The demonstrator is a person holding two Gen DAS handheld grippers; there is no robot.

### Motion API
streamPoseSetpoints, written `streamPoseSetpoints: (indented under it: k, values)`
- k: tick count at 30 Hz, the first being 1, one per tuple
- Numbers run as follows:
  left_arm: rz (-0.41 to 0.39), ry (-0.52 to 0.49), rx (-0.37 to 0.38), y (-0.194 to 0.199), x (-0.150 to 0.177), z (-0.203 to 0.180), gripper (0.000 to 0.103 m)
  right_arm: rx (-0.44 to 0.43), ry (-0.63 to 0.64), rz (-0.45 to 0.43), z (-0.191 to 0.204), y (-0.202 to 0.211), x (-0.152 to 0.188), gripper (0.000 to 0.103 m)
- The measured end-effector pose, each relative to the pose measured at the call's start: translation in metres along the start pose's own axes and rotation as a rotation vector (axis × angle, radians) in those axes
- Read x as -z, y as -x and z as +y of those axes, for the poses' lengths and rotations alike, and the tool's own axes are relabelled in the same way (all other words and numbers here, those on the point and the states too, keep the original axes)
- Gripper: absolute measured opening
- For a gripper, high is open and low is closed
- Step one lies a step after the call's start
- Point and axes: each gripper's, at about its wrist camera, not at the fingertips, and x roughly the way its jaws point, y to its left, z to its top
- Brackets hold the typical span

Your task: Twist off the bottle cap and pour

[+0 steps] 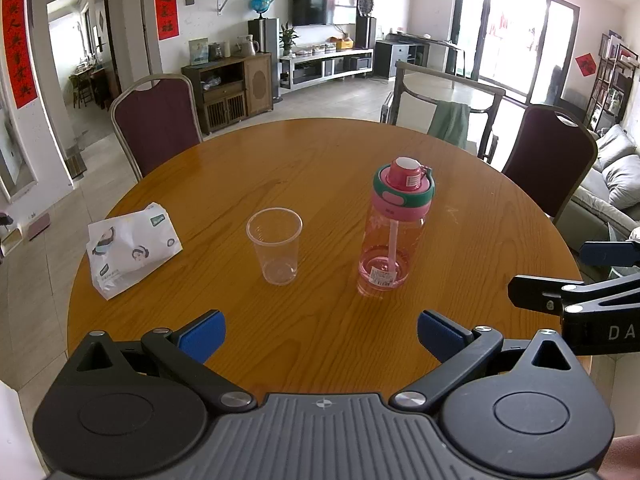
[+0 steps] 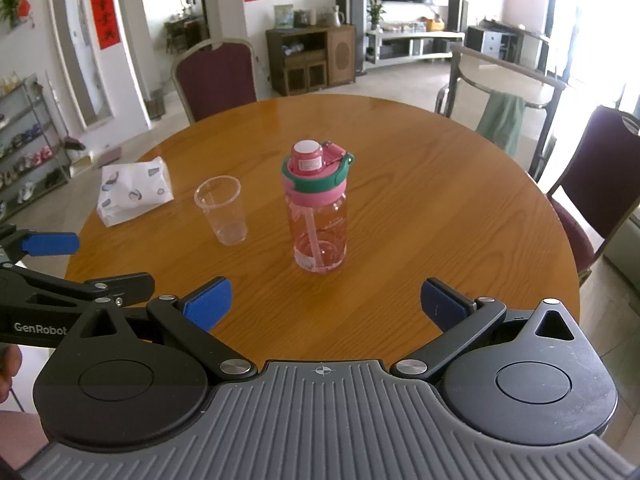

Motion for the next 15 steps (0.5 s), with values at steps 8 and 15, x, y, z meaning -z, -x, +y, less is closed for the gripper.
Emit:
streamPoseSetpoints:
  k: [8, 15]
  values:
    - [0.010, 0.008, 0.009, 0.0005, -0.0008, 0.0004, 0.102, 0.003, -0.002, -0.001, 0.0009, 0.0008, -0.0003, 0.103]
    - [0.011, 0.010, 0.007, -0.0021, -0.0030, -0.0021, 0.102, 0.004, -0.004, 0.000, 0.0010, -0.0006, 0.0005, 0.103]
